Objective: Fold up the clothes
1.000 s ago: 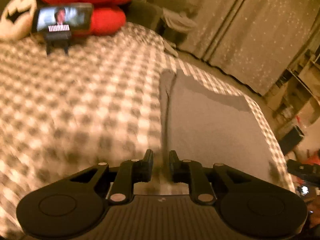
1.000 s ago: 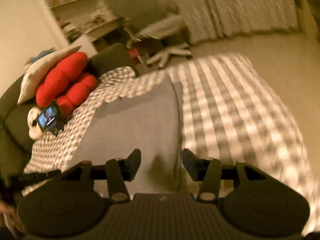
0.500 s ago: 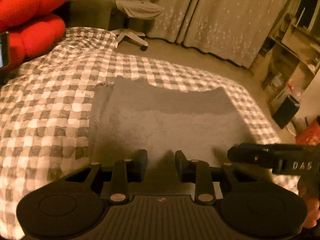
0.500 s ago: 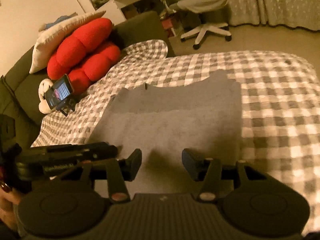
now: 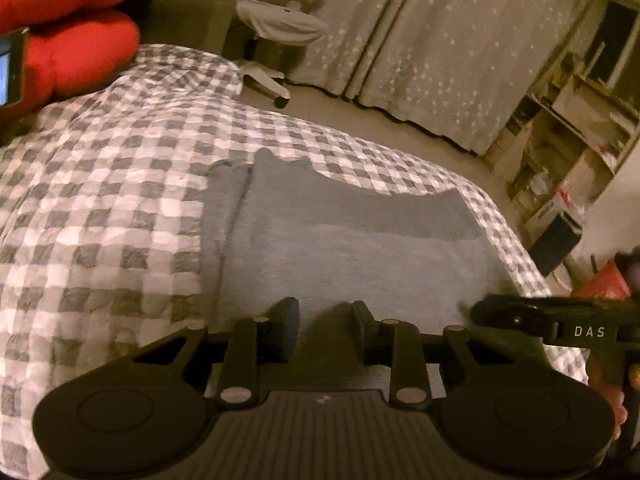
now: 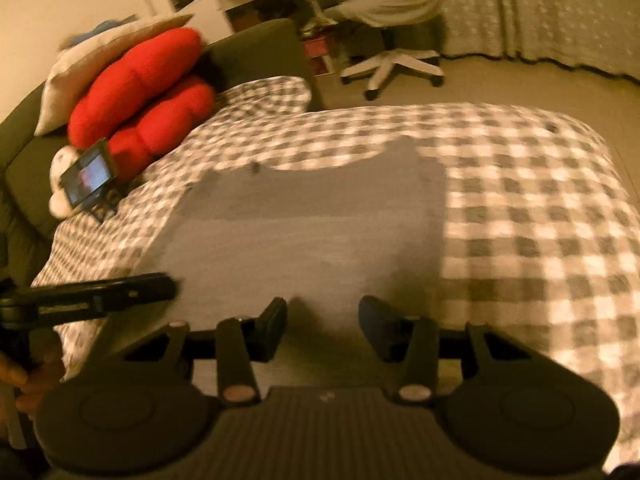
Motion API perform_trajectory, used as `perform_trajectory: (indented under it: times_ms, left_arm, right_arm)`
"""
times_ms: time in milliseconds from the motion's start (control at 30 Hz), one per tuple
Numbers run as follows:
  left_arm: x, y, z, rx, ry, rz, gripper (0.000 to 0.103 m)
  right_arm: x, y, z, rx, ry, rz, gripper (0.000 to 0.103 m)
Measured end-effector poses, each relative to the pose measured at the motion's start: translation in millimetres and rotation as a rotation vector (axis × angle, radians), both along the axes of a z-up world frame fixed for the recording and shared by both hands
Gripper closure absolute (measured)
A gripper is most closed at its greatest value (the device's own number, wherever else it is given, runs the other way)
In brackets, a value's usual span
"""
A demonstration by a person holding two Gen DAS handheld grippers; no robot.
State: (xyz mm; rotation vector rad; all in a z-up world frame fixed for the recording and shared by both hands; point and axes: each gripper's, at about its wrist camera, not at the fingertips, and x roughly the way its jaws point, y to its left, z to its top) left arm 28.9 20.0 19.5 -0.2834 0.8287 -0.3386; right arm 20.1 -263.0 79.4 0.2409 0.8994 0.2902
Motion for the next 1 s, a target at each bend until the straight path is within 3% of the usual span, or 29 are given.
perform_trajectory:
  times_ms: [100,367,467,567,700,1000]
  left_arm:
    - [-1.5,5.4,-0.4,0.002,-0.003,0.019,0.075]
    - [-0.9,9.2,-1.1,0.004,0.001,0.024,0.075]
    - [-1.6,14.6,-0.8,-0.01,0.006,0.035,0.075]
    - [-2.8,19.9,0.9,-0.021,0.005,0.041,0.075]
    - [-2.4,21.4,1.5,-0.007,0.0,0.044,0.075]
    - [-1.1,19.2,-1.1,0.005,0.003,0.037,0.075]
  right_arm:
    - [-1.5,-16.1,-3.0,0.047,0.022,-0.05,0.068]
    - [-7.6,-25.9,-4.5,0.036,0.012,-0.111,0.068]
    - [-11.8,-26.9,-1.8,0.027,0.001,-0.135,0.068]
    - [-22.4,-23.3,4.7,0.015,-0.038,-0.134,0.06]
    - [-44.2,-10.5,19.2,-0.05,-0.146,-0.058,0.047]
    - [-67.7,43.6,23.1,-0.148,-0.216,0.272,0.046]
